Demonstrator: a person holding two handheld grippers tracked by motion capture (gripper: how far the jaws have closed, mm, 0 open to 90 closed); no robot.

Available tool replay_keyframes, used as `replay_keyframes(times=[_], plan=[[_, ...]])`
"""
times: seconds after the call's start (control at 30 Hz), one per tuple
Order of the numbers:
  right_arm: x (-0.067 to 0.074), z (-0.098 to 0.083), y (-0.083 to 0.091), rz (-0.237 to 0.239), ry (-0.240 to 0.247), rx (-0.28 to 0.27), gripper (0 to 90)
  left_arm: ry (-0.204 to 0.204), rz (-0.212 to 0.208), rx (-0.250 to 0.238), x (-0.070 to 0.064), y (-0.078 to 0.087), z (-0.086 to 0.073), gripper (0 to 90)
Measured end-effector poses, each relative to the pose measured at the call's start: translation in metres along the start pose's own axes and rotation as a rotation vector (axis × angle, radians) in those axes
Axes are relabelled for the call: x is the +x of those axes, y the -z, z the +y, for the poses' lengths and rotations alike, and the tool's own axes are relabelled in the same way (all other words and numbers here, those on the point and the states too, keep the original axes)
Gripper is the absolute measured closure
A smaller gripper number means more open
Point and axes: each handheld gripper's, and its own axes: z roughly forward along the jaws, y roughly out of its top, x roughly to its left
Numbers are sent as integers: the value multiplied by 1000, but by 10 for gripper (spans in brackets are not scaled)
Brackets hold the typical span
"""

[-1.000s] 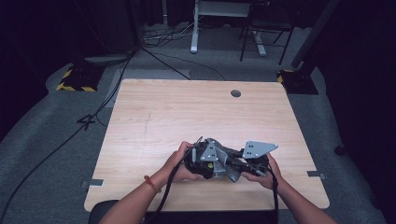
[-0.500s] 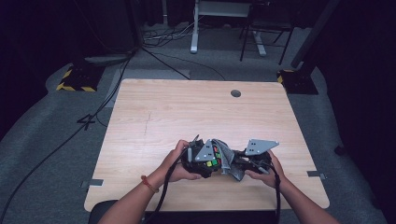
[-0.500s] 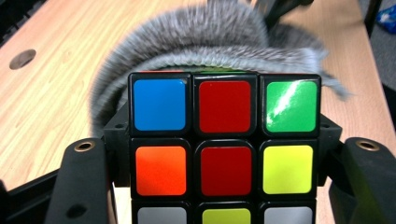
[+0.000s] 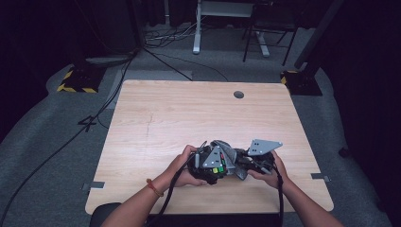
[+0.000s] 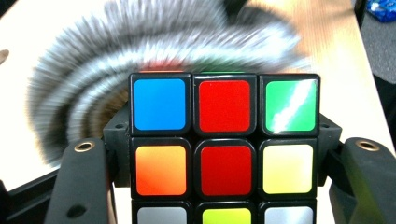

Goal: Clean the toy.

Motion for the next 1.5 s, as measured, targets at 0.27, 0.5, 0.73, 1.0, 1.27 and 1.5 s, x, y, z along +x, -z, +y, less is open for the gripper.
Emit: replay_keyframes(times=[0.27, 0.5, 0.73, 1.0, 1.27, 1.5], plan=[[-4, -9, -5, 132, -51, -27, 787, -12, 11, -20, 1, 3, 0, 336], [-2, -5, 3, 186, -51, -92, 793, -43, 31, 51, -3, -5, -2, 326], [5, 1, 6, 133, -4, -85, 793, -37, 39, 42, -1, -4, -2, 333], [4, -10, -10, 131, -16, 11, 791, -3, 54, -5, 6, 8, -1, 334], [14, 4, 8, 125, 39, -78, 790, 12, 46, -1, 9, 6, -3, 335], [18, 13, 21, 118, 75, -184, 789, -2, 11, 20, -2, -3, 2, 334]])
